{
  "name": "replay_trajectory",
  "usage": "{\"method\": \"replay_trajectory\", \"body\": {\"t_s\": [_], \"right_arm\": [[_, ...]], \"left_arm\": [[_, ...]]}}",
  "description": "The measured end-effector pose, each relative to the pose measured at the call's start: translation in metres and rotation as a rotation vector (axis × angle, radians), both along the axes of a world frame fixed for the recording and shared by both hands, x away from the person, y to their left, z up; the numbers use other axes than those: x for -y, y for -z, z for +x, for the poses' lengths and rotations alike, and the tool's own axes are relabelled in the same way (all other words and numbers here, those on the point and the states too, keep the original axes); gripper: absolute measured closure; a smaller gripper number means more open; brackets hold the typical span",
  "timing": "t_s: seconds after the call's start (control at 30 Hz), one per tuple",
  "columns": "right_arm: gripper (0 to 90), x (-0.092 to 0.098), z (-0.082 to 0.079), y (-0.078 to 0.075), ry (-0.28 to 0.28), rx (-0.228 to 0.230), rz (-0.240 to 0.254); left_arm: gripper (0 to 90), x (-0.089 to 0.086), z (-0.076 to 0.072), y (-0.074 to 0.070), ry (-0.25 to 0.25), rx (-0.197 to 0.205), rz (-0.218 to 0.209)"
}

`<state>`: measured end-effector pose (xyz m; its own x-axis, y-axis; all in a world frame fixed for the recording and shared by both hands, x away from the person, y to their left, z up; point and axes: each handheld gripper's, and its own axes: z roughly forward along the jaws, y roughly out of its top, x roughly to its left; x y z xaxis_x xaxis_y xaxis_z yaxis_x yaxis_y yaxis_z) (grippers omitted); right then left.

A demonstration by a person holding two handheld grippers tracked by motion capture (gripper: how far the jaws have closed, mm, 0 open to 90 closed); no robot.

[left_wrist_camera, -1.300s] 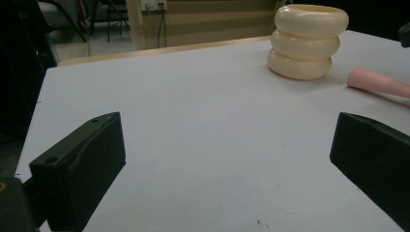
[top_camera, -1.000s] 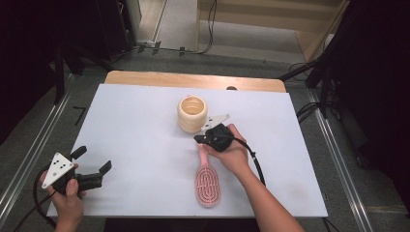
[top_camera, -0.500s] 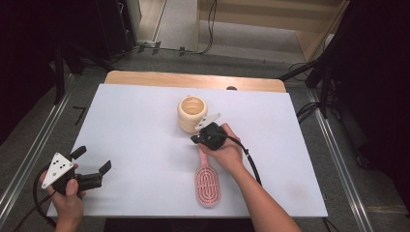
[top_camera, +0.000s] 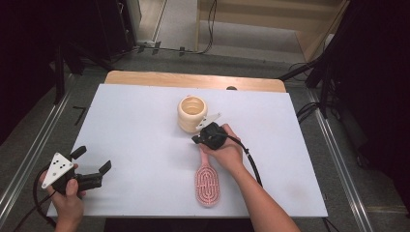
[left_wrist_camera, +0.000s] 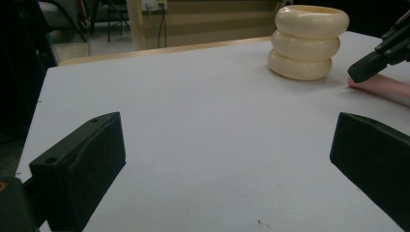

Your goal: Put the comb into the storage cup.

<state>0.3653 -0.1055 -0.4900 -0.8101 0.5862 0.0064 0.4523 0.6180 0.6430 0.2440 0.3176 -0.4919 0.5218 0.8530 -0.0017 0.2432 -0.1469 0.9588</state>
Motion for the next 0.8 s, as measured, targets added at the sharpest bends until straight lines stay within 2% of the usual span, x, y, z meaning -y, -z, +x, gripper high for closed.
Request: {"method": "replay_trajectory", "body": {"t_s": [0.23,0.53,0.8], "right_arm": [[87.9,0.01,0.0,-0.001,0.022,0.003,-0.004],[87.9,0.04,-0.002,0.0,0.086,-0.011,0.012],[87.8,0.075,-0.007,0.002,0.145,-0.022,0.036]], "left_arm": [[0.0,0.0,0.0,0.0,-0.001,0.0,-0.001],[0.0,0.0,0.0,0.0,-0.001,0.001,-0.001],[0.0,0.0,0.0,0.0,-0.002,0.0,-0.001]]}}
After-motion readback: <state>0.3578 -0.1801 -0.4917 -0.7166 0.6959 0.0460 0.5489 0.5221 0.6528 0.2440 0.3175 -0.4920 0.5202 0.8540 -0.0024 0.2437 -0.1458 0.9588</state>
